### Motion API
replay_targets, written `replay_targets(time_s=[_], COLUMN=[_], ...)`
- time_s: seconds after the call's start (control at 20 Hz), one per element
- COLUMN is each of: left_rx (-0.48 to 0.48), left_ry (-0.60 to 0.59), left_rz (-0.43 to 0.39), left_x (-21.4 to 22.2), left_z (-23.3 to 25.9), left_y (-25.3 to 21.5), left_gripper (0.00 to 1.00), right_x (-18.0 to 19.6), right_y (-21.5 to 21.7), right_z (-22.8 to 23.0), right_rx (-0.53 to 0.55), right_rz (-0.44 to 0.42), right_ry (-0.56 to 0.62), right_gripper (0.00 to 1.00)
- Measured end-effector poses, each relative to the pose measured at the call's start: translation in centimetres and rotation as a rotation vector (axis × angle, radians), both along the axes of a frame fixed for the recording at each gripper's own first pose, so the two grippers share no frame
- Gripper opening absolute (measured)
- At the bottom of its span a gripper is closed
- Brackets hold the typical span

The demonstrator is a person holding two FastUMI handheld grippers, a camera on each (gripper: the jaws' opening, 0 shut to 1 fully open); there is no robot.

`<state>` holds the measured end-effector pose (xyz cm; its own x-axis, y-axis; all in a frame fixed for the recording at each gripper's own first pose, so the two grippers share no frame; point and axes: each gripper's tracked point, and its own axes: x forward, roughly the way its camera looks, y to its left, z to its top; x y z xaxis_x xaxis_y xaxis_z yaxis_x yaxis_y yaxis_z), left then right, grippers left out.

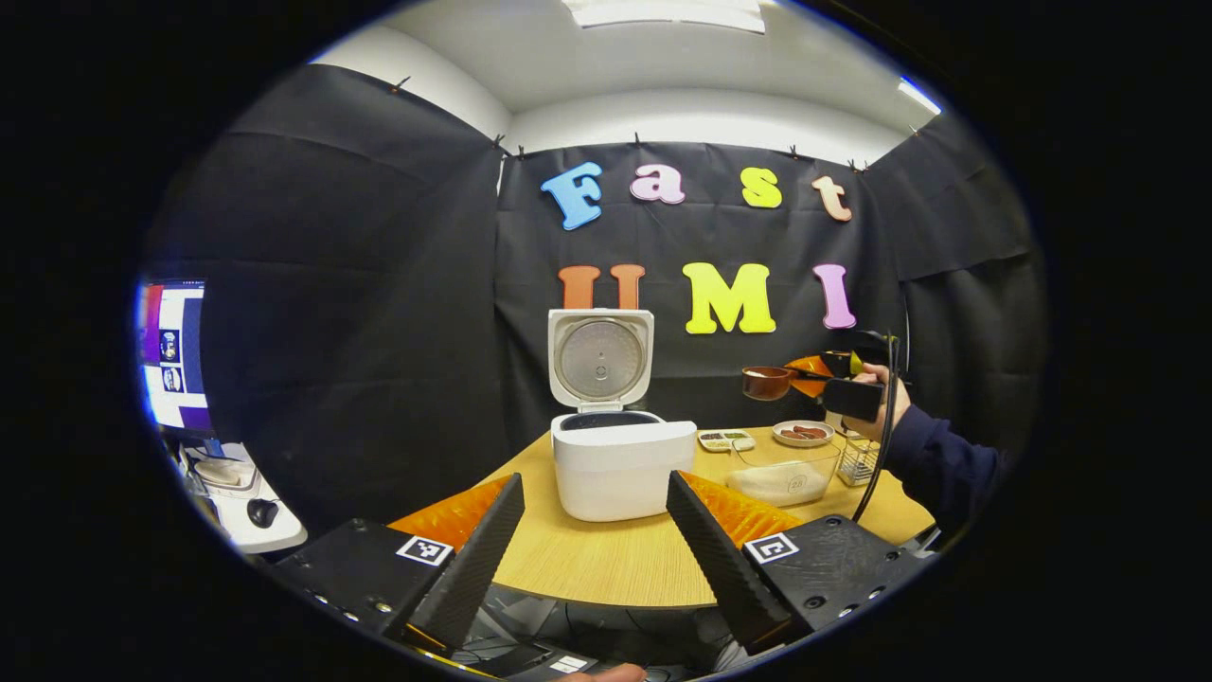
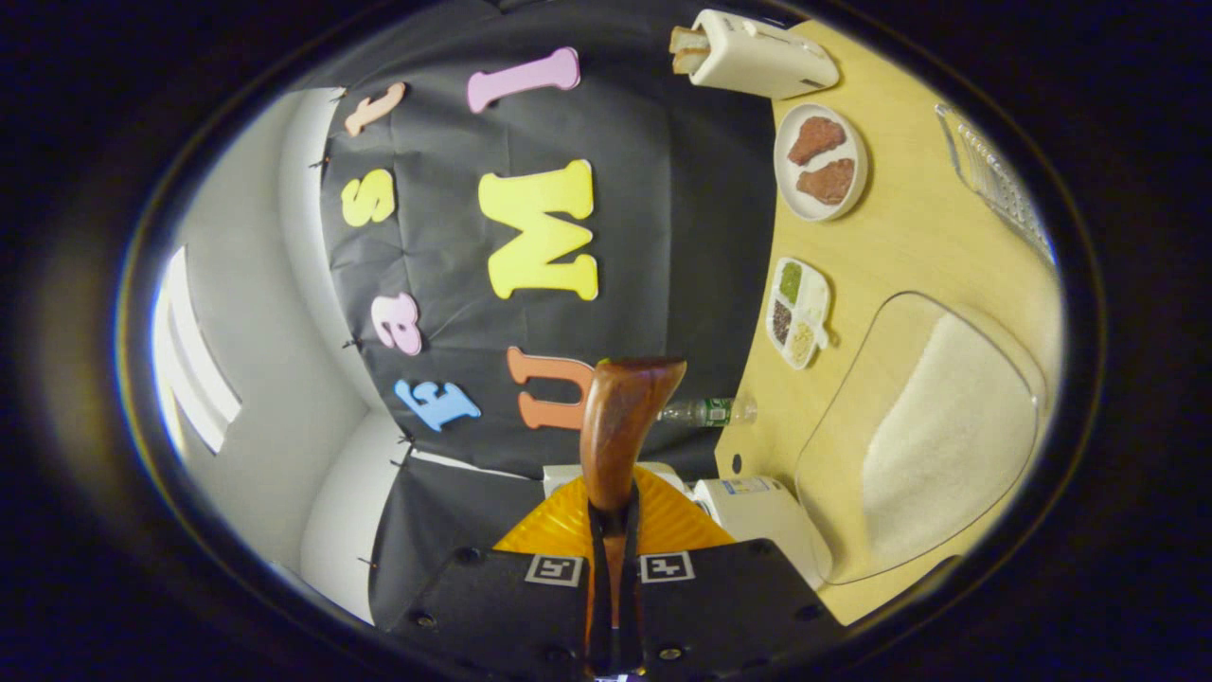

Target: Close the left gripper, press the button to open the rice cooker; take a wooden spoon from the chopstick holder with the right hand, scoop a spoonful of rice and pour it into the rice cooker, then put the wooden spoon back into the chopstick holder.

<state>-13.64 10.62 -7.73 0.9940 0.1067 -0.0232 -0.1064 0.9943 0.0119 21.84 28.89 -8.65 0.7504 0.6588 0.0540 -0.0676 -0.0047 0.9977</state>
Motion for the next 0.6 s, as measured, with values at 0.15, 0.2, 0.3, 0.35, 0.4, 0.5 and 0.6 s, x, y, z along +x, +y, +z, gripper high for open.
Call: replay_targets(time_s=[0.15, 0.2, 0.3, 0.35, 0.4, 0.5, 0.6], left_rx=[-0.004, -0.003, 0.001, -0.002, -0.004, -0.01, -0.015], left_ry=[-0.017, -0.018, -0.019, -0.018, -0.021, -0.032, -0.038], left_rz=[0.014, 0.018, 0.03, 0.036, 0.039, 0.045, 0.044], left_x=[-0.7, -0.9, -1.3, -1.5, -1.8, -2.2, -2.5], left_z=[0.5, 0.5, 0.7, 0.8, 1.1, 1.6, 1.7], left_y=[0.8, 1.0, 1.9, 2.2, 2.4, 2.9, 3.0], left_gripper=[0.96, 0.96, 0.96, 0.96, 0.96, 0.96, 0.96], right_x=[1.0, 1.3, 2.2, 2.6, 2.9, 3.6, 4.1], right_y=[5.1, 6.8, 10.1, 11.8, 12.9, 15.3, 17.6], right_z=[1.8, 2.1, 2.2, 2.0, 1.8, 1.3, 1.0], right_rx=[-0.038, -0.057, -0.112, -0.152, -0.201, -0.296, -0.4], right_rz=[0.043, 0.054, 0.075, 0.08, 0.083, 0.083, 0.083], right_ry=[-0.026, -0.036, -0.047, -0.058, -0.07, -0.117, -0.191], right_gripper=[0.08, 0.08, 0.08, 0.08, 0.08, 0.08, 0.08])
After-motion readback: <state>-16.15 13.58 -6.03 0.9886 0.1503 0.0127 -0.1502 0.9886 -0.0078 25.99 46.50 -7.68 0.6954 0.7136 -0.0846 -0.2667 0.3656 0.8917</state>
